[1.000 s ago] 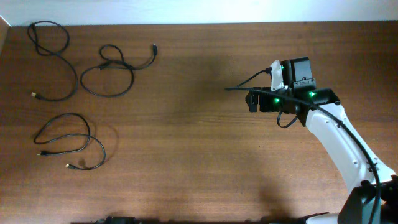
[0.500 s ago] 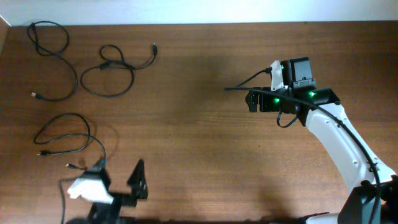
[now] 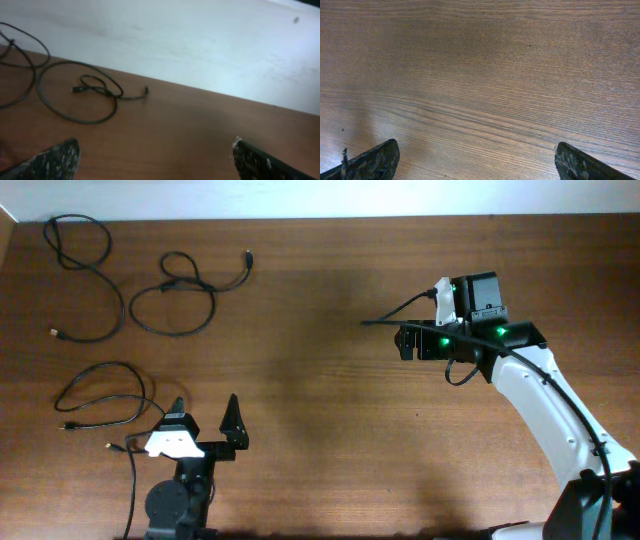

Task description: Untangle cables

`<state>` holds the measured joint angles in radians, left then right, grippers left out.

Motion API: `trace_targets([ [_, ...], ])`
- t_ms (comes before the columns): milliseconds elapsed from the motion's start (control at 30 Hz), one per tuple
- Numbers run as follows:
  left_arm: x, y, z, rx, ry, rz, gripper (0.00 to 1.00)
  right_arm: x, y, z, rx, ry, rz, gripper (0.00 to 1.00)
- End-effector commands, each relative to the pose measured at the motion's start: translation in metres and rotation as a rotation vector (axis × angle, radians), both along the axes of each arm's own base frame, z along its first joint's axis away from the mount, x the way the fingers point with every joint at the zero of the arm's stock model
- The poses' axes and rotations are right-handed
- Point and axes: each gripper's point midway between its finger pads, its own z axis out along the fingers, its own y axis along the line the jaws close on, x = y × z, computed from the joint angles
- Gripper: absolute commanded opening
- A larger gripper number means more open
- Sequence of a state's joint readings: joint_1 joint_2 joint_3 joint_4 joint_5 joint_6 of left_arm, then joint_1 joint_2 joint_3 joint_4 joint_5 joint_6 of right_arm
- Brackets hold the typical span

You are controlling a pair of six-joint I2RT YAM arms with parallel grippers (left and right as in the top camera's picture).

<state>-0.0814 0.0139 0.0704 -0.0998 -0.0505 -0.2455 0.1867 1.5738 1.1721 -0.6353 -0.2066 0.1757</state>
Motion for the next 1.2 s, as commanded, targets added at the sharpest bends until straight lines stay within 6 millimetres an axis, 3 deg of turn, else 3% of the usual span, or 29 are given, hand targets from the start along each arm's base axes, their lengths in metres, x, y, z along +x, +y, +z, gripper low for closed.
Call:
trace_targets([
  [0, 0.003, 0.01, -0.009, 0.032, -0.019, 0.06, 0.99, -0.001, 0.0, -0.002, -0.008, -0.001, 0.006, 0.99],
  [167, 0.004, 0.009, -0.013, 0.108, -0.007, 0.051, 0.99, 0.0, 0.0, -0.002, -0.008, -0.001, 0.006, 0.98],
  [333, 0.002, -0.01, -0.024, 0.271, 0.023, -0.072, 0.99, 0.0, 0.0, -0.002, -0.008, -0.001, 0.006, 0.99],
  [1167, 0.002, -0.014, -0.024, 0.275, 0.018, -0.087, 0.99, 0.0, 0.0, -0.002, -0.008, -0.001, 0.006, 0.98],
])
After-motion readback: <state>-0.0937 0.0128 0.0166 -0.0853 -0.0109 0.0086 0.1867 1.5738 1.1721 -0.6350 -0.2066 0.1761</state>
